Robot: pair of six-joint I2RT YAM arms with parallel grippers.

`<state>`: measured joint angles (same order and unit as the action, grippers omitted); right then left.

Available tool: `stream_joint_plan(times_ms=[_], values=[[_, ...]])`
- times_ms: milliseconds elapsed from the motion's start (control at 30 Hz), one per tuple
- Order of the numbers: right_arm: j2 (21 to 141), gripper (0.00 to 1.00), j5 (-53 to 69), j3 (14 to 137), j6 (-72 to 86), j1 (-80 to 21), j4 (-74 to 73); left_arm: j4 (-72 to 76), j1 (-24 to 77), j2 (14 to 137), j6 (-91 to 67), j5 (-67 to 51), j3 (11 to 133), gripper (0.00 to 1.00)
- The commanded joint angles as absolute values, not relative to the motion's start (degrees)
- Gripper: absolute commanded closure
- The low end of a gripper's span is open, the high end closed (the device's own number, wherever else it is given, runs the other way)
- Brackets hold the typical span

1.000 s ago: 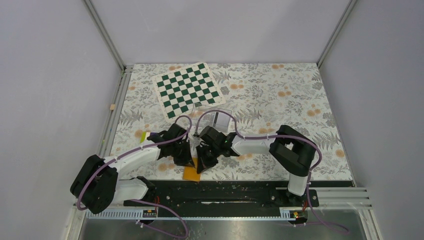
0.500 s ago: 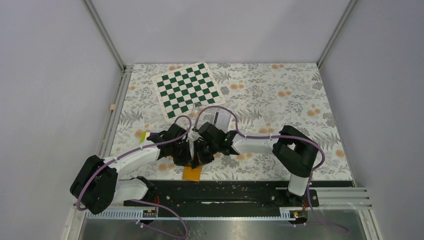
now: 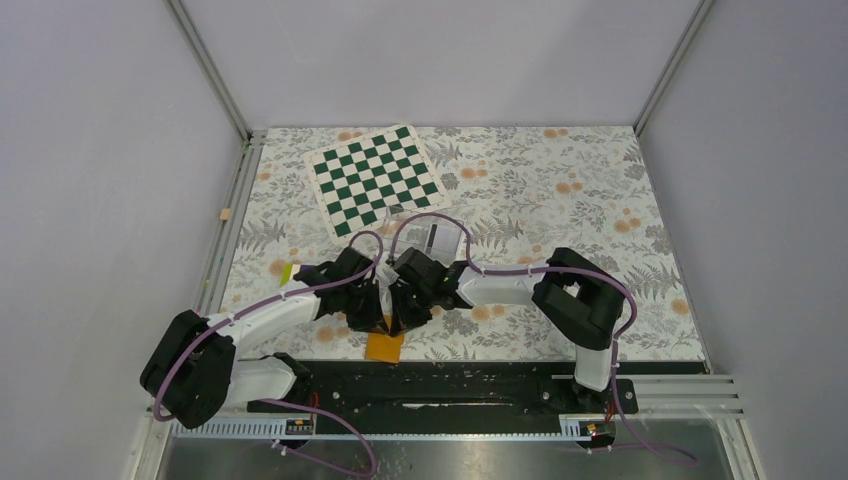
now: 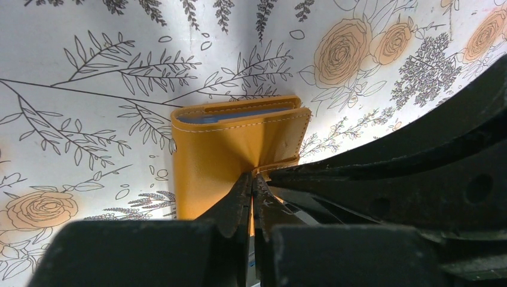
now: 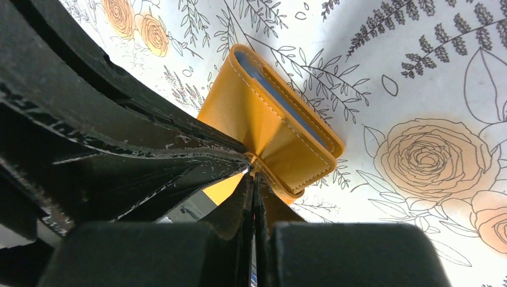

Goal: Put the credit cards into the card holder
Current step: Close the card holder at the center of the board.

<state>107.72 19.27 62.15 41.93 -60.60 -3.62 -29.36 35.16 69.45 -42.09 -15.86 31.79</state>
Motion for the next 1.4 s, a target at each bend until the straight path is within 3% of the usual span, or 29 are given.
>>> stream_joint_plan(times_ms=[0,233,433,833,1367], values=[[108.8,1.0,16.7,63.7,40.1,-60.6,-4.9,-32.5,35.5,69.8,-41.0,-12.6,30.1,1.0],[110.4,1.0,16.0,63.8,39.6,-60.6,-8.0,-32.8,35.5,69.3,-41.1,-12.8,30.6,1.0],[110.0,1.0,15.4,62.5,39.2,-60.6,-9.6,-35.0,35.5,65.7,-42.3,-11.9,32.3,0.84],[110.8,1.0,17.0,62.8,38.9,-60.6,-9.6,-30.0,35.4,65.5,-44.4,-14.1,29.4,0.84],[112.5,1.0,18.3,64.0,38.5,-60.6,-10.8,-26.2,34.2,60.9,-48.6,-15.9,27.1,0.75]])
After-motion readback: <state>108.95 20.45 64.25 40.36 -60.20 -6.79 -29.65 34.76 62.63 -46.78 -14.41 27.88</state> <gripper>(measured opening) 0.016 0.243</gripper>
